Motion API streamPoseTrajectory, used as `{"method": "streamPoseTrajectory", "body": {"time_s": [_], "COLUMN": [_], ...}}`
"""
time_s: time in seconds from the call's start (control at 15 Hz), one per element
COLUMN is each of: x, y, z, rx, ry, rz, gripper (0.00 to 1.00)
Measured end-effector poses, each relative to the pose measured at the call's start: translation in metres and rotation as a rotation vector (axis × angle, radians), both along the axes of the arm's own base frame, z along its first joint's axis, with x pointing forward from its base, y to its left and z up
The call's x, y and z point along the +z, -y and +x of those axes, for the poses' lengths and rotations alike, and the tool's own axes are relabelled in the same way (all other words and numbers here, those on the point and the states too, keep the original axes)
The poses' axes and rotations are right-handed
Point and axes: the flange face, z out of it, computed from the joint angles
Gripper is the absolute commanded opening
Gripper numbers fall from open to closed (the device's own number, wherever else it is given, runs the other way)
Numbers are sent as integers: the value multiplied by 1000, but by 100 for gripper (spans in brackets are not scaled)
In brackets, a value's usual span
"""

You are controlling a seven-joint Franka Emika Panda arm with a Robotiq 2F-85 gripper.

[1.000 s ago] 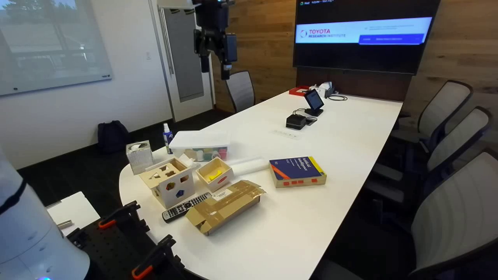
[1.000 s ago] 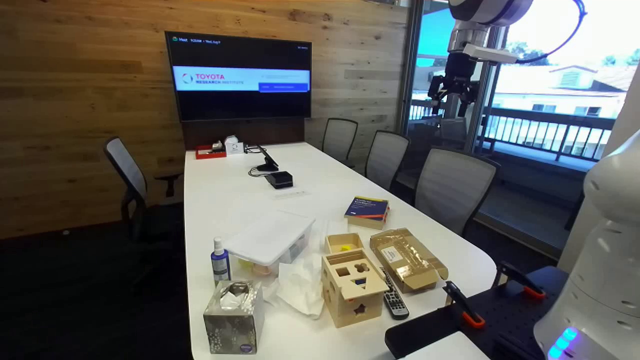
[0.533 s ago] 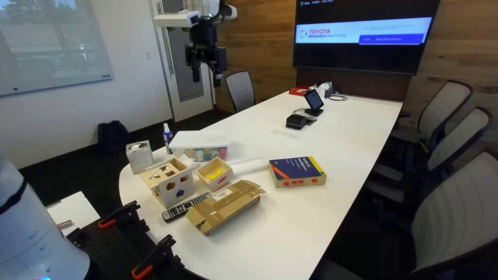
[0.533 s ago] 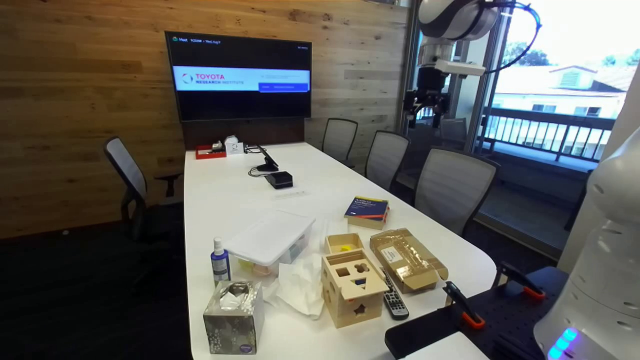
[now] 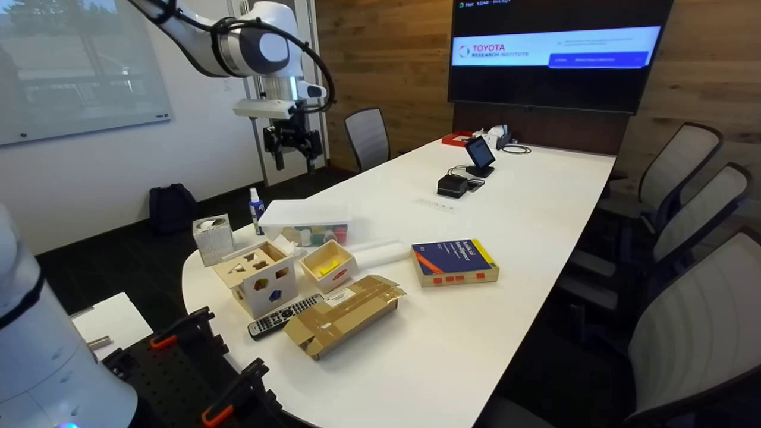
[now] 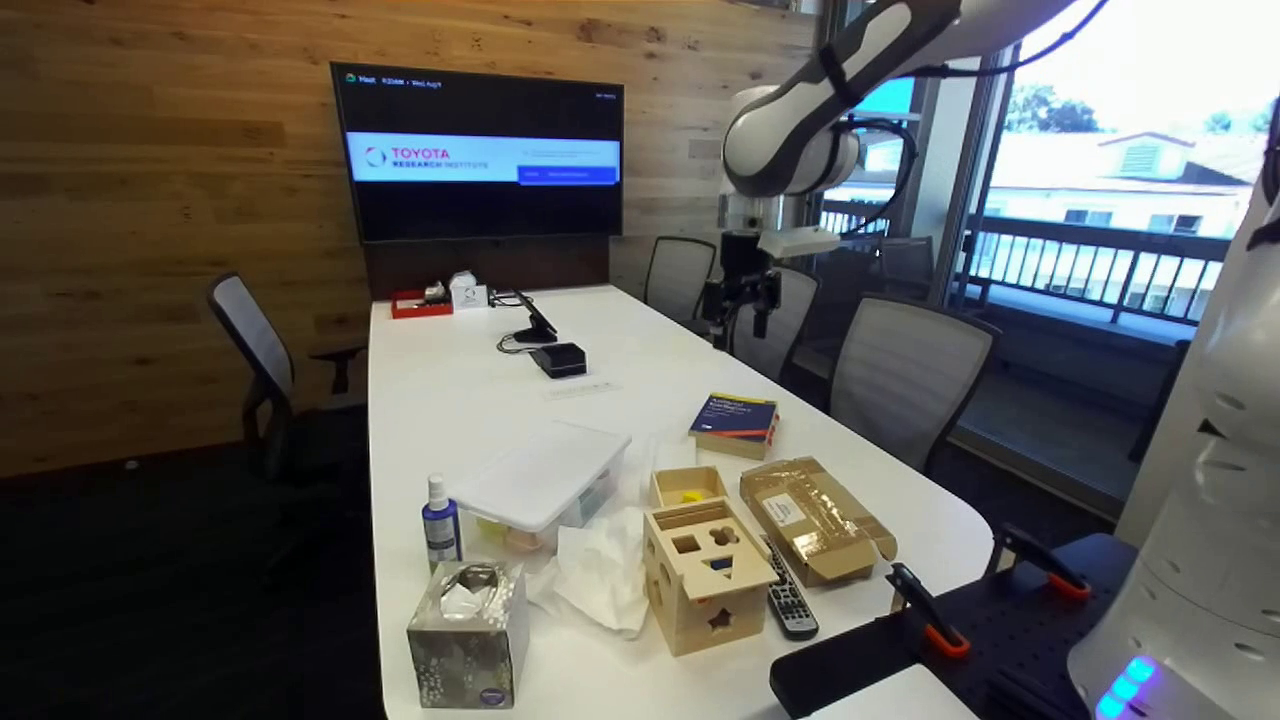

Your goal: Wipe the cardboard box with the napkin

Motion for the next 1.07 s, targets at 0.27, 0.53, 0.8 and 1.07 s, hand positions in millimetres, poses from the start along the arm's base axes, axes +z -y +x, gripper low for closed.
{"method": "streamPoseTrajectory", "body": {"time_s": [0.27,0.53,0.8,1.07], "x": [-69,-132,-176,-209], "y": [-44,-76,-110,-148], "z": [4,3,8,20], "rx": [91,136,177,216], "ry": [-28,-57,-69,-77], "rz": [22,49,74,78], "gripper": [100,100,100,100]}}
